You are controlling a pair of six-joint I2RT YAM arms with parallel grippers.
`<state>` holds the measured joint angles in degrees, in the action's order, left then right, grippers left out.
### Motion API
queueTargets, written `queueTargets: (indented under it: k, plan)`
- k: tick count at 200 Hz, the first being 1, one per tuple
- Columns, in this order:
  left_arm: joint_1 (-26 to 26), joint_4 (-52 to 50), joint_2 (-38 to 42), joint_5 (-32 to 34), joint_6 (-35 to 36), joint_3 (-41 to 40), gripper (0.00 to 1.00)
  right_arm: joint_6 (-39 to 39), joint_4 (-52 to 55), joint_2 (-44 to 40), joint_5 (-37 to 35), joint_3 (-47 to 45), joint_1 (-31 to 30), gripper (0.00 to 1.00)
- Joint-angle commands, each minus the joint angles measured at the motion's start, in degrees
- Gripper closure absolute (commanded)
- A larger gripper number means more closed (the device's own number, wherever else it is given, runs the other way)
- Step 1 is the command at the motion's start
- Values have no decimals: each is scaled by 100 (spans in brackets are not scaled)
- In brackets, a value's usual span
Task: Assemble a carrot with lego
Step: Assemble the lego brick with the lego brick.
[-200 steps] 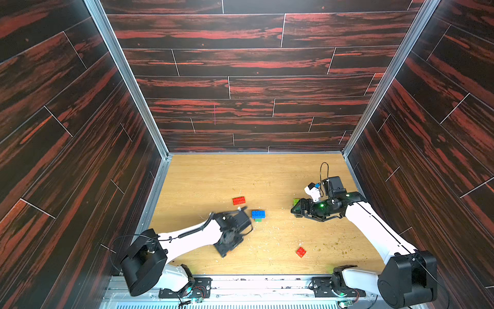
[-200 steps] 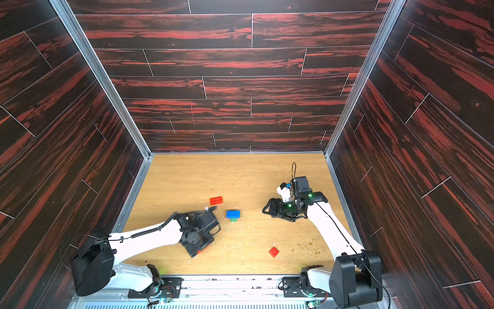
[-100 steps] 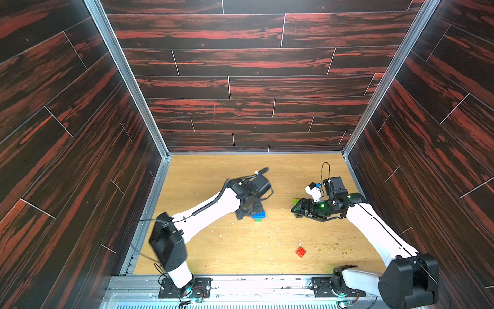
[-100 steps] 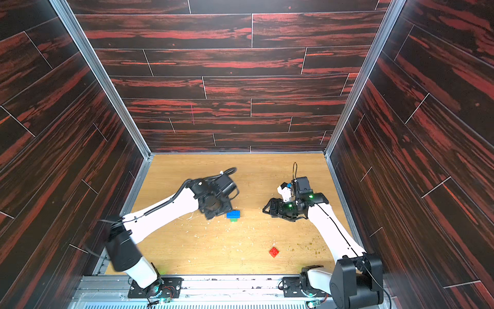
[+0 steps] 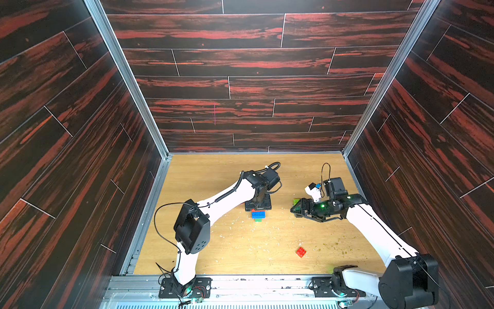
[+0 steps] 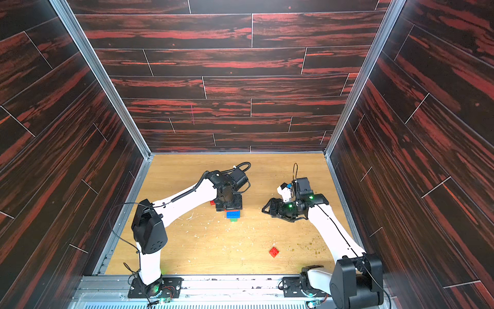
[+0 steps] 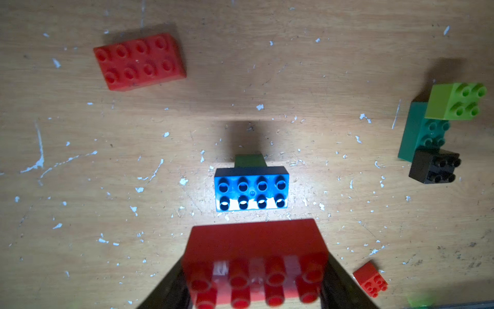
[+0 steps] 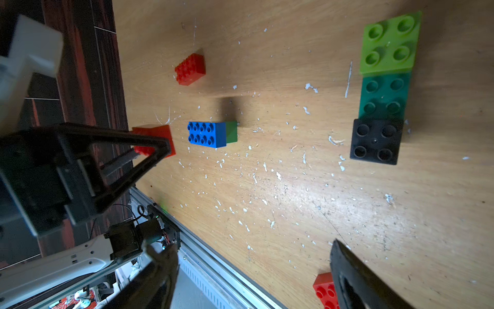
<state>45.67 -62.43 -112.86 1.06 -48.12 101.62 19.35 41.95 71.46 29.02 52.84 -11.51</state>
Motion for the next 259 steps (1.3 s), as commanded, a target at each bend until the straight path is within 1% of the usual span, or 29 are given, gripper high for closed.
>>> queueTargets:
  k: [1, 60, 144, 259]
  plan:
    - [-38, -55, -117, -113, 282, 107, 54, 56, -77, -10, 170, -82, 14, 10]
    - [-93, 107, -320, -14, 291, 39, 54, 79, -135, 129, 154, -54, 15, 10]
    - [-200, 240, -397, -97, 172, -169, 54, 34, -126, 245, 137, -24, 22, 10]
    - [-203, 50, -465, -253, 127, -126, 55, 4, -118, 313, 131, -2, 26, 10]
